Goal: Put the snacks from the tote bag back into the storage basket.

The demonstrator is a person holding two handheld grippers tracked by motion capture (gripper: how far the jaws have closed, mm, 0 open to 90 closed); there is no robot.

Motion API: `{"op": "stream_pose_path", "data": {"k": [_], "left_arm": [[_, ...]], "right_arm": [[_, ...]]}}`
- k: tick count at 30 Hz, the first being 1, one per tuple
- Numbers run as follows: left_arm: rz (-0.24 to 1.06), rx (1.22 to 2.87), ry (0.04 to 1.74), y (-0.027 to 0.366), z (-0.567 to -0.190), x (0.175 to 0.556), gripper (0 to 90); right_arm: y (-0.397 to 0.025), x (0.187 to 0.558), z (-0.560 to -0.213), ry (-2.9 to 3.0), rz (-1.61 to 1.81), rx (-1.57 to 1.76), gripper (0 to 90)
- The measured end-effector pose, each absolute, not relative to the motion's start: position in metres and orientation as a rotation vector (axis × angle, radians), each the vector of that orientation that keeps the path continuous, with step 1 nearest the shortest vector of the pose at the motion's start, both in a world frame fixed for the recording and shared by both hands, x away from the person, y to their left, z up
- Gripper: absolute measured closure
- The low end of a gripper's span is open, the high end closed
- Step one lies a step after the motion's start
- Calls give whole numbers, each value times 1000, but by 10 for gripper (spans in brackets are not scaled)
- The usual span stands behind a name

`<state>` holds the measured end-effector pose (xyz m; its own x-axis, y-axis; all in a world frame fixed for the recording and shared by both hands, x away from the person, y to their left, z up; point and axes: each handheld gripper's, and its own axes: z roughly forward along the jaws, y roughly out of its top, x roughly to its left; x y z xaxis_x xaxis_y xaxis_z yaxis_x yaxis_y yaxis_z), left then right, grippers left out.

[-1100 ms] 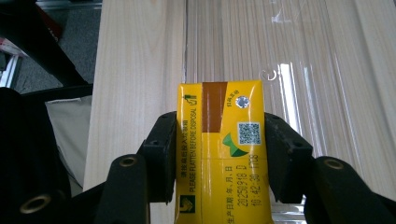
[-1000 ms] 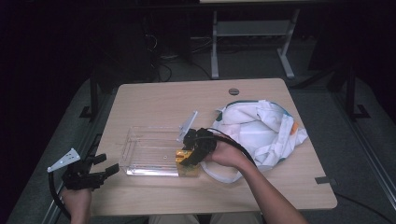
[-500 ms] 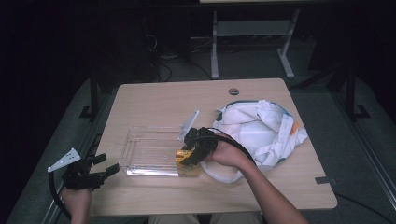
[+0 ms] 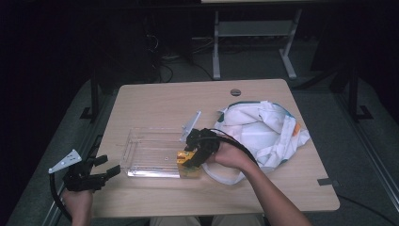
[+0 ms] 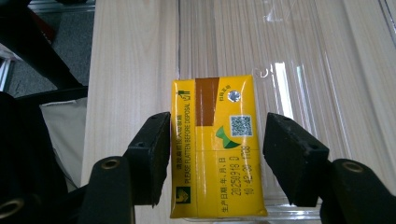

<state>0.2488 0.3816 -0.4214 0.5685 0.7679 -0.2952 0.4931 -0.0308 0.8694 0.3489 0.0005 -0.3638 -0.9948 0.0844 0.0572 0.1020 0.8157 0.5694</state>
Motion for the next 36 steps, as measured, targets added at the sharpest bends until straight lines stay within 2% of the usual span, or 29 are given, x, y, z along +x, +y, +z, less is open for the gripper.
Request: {"op": "stream_pose_path", "data": {"k": [36], "left_arm": [[309,1689,1061,381,-421,249,126]], "right_arm": [[-13,350,-356,-2936,-987,-204,355]]}}
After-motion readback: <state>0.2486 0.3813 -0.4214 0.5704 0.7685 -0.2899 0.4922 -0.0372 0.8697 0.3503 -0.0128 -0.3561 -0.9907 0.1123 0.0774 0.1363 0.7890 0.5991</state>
